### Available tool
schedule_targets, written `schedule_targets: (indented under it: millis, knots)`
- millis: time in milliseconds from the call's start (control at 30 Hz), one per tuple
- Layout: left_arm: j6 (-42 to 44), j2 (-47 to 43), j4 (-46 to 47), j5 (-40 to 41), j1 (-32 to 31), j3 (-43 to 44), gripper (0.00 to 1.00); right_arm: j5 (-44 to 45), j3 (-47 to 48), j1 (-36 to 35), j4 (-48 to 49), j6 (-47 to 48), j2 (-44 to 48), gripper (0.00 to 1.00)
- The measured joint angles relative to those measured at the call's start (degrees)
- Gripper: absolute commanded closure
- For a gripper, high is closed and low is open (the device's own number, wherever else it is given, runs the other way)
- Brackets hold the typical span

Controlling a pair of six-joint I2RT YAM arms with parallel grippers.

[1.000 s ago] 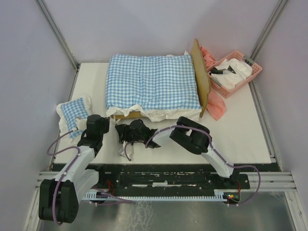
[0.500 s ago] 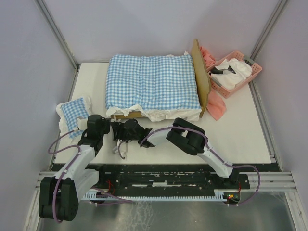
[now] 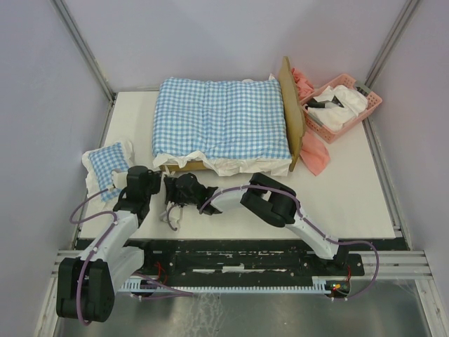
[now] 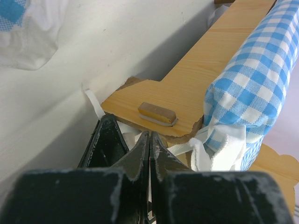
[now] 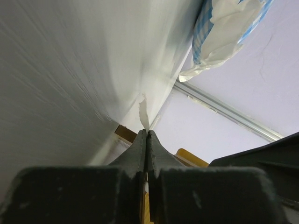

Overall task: Set up the pet bed
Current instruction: Tie the ropes to the bed frame.

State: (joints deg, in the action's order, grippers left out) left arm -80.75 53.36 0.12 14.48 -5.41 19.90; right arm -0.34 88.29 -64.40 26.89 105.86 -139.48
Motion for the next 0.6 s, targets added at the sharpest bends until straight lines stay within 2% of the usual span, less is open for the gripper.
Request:
schedule_targets:
  millis: [600]
  knots:
    - [1.8, -3.3, 2.2, 2.7, 0.1, 1.2, 0.97, 0.2, -6.1, 0.6, 6.9, -1.7, 1.7, 0.98]
